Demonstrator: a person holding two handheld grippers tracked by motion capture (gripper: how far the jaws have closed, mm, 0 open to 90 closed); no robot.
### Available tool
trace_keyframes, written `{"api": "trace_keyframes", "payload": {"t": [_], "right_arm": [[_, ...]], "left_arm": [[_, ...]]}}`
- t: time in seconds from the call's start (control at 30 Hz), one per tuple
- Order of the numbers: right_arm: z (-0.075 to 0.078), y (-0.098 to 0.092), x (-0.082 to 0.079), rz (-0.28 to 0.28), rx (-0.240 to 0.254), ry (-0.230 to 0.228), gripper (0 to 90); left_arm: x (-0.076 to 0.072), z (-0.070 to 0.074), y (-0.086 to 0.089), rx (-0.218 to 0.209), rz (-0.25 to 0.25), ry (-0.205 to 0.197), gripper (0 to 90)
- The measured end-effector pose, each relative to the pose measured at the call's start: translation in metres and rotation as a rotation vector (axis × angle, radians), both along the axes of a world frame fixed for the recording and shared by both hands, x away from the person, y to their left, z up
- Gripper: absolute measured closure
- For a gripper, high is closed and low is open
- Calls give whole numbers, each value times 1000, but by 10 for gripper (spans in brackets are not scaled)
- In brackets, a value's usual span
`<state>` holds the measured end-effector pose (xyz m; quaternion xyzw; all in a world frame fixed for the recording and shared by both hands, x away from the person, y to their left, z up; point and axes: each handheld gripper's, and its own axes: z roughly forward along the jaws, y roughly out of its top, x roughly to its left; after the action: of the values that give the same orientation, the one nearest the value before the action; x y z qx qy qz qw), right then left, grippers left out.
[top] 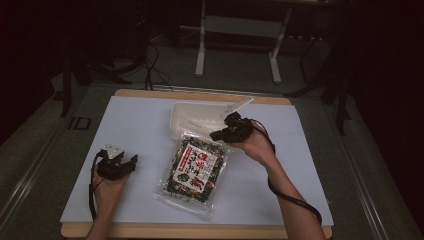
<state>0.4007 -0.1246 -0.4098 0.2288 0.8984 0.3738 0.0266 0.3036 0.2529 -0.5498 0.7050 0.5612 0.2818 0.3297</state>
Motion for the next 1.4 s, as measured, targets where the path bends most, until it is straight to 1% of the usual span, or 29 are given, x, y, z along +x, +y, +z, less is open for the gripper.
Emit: {"api": "trace_keyframes", "payload": {"t": [0.07,0.1,0.13,0.17,0.2,0.23,0.27,0.33,0.37,0.43,0.5,0.53,0.63,0.8,0.87,0.93,1.17,1.2,1.27,1.4], "right_arm": [[6,-2,1,-7,7,-9,896],[6,-2,1,-7,7,-9,896],[10,-3,1,-8,8,-17,897],[10,-3,1,-8,8,-17,897],[14,-4,1,-12,7,-24,897],[14,-4,1,-12,7,-24,897],[18,-4,1,-11,2,-32,896],[21,-4,0,-10,1,-37,896],[21,-4,0,-10,1,-37,896],[26,-4,0,-10,5,-42,897],[28,-4,0,-9,8,-45,897],[31,-5,0,-10,7,-49,897],[35,-5,-1,-10,6,-51,897],[44,-7,-2,-10,26,-56,897],[45,-7,-2,-11,28,-58,897],[50,-8,-4,-10,36,-76,897],[56,-9,-4,-3,51,-82,898],[59,-9,-4,-5,61,-88,898],[60,-9,-5,-4,64,-88,898],[69,-10,-7,7,79,-97,899]], "left_arm": [[0,0,0,0,0,-1,456],[0,0,0,0,0,0,456],[0,0,0,0,0,0,456],[0,0,0,0,-1,1,456],[0,0,0,0,-1,0,456],[0,0,0,-1,-1,0,456],[0,0,0,1,-2,2,455],[0,0,0,0,-2,0,455],[0,0,0,0,-2,-1,455],[0,0,0,1,-3,0,456],[0,0,0,1,-4,0,456],[0,0,0,0,-4,0,456],[0,0,0,-1,-4,1,456],[0,0,0,-1,-4,2,456],[0,0,0,-1,-4,3,456],[0,0,0,0,-4,2,455],[0,0,0,1,-5,2,456],[0,0,0,2,-5,2,456],[0,0,0,2,-6,3,456],[0,0,0,2,-7,4,456]]}}
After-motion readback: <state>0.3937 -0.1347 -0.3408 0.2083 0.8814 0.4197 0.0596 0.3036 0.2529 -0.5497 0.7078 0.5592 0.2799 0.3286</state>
